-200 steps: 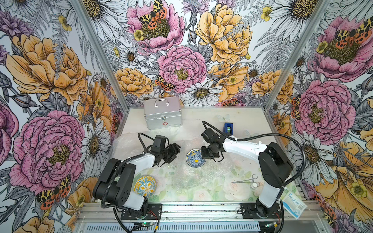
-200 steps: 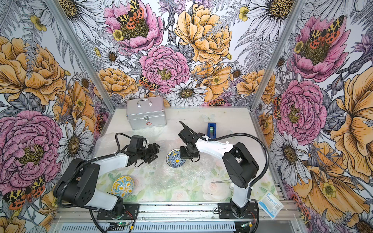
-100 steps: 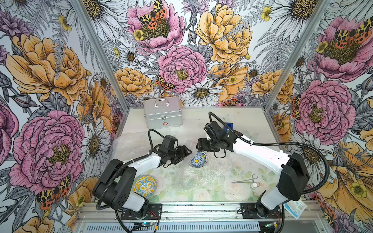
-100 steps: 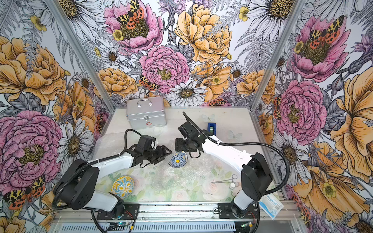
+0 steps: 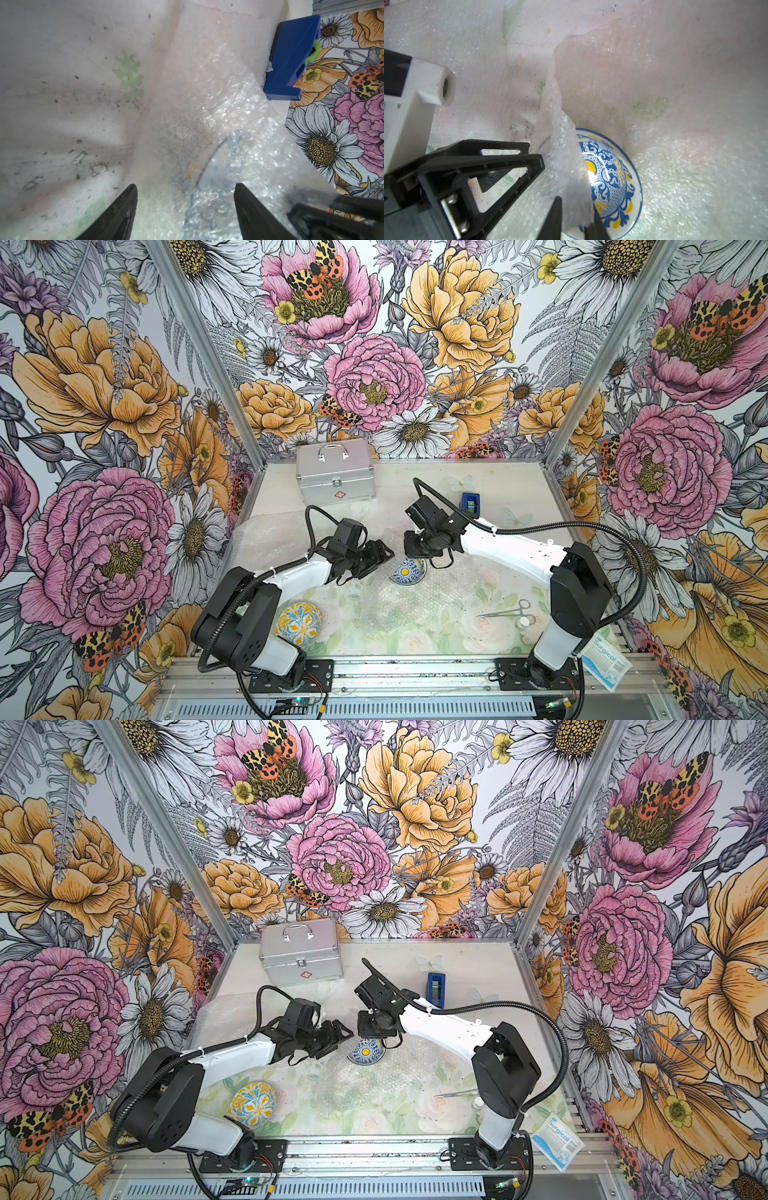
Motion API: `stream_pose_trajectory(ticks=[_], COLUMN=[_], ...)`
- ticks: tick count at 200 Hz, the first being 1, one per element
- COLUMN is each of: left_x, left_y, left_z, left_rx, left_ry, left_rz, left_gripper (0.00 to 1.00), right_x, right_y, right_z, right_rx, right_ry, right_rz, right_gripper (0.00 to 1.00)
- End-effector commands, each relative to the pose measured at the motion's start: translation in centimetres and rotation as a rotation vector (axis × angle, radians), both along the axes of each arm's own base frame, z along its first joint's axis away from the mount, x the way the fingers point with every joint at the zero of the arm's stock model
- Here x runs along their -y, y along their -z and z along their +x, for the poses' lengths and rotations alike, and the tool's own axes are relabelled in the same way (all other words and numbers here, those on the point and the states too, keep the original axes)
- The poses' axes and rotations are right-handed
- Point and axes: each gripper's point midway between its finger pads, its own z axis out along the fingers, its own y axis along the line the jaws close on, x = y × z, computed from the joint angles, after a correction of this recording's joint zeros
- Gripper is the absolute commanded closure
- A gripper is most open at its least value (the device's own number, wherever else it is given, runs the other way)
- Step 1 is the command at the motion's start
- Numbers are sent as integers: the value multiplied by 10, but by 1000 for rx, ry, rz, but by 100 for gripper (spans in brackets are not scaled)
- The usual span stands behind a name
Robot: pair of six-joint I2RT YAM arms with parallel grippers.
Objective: Wrap bowls in bubble wrap
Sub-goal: Wrap the bowl in bubble wrap.
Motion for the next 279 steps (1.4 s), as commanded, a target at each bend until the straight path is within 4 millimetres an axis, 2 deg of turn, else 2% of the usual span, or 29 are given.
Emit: stream_pose_trajectory(ticks=[1, 22, 39, 72, 100, 123, 161, 184, 195, 208, 216, 227, 243, 260, 270, 279], left_x=[0, -6, -10, 0, 11, 10, 14, 21, 24, 26, 26, 27, 29, 33, 34, 35], left_y=[-5, -11, -13, -3, 9, 17, 27, 32, 33, 33, 32, 31, 31, 31, 31, 30], left_z=[8, 13, 15, 8, 2, 2, 5, 6, 6, 5, 5, 5, 5, 4, 4, 5], left_rx=[30, 45, 50, 14, -24, -46, -69, -81, -83, -81, -77, -70, -66, -67, -64, -63], left_ry=[8, -1, 5, 64, 112, 114, 132, 164, 177, 191, 195, 203, 216, 234, 238, 239], left_rz=[21, 39, 59, 70, 78, 93, 110, 130, 143, 157, 169, 184, 205, 216, 217, 217], left_gripper=[23, 15, 10, 10, 10, 10, 16, 27, 31, 36, 38, 40, 47, 51, 51, 52], right_x=[4, 20, 35, 49, 51, 59, 63, 60, 60, 63, 70, 87, 126, 173, 189, 195], right_y=[-8, -2, 10, 33, 38, 41, 47, 44, 39, 28, 21, 10, 8, 26, 41, 52], right_z=[1, -10, -17, -21, -17, -18, -23, -21, -18, -15, -12, -8, -5, -10, -16, -20], right_rx=[15, 9, -11, -46, -45, -43, -51, -45, -30, -4, 12, 32, 18, -59, -114, -162], right_ry=[18, 45, 74, 93, 93, 92, 79, 76, 82, 100, 125, 184, 302, 414, 424, 405], right_rz=[7, -17, -50, -124, -165, -210, -234, -230, -222, -211, -207, -200, -187, -188, -191, -193], right_gripper=[100, 100, 100, 100, 100, 100, 100, 100, 87, 64, 49, 38, 29, 27, 26, 26])
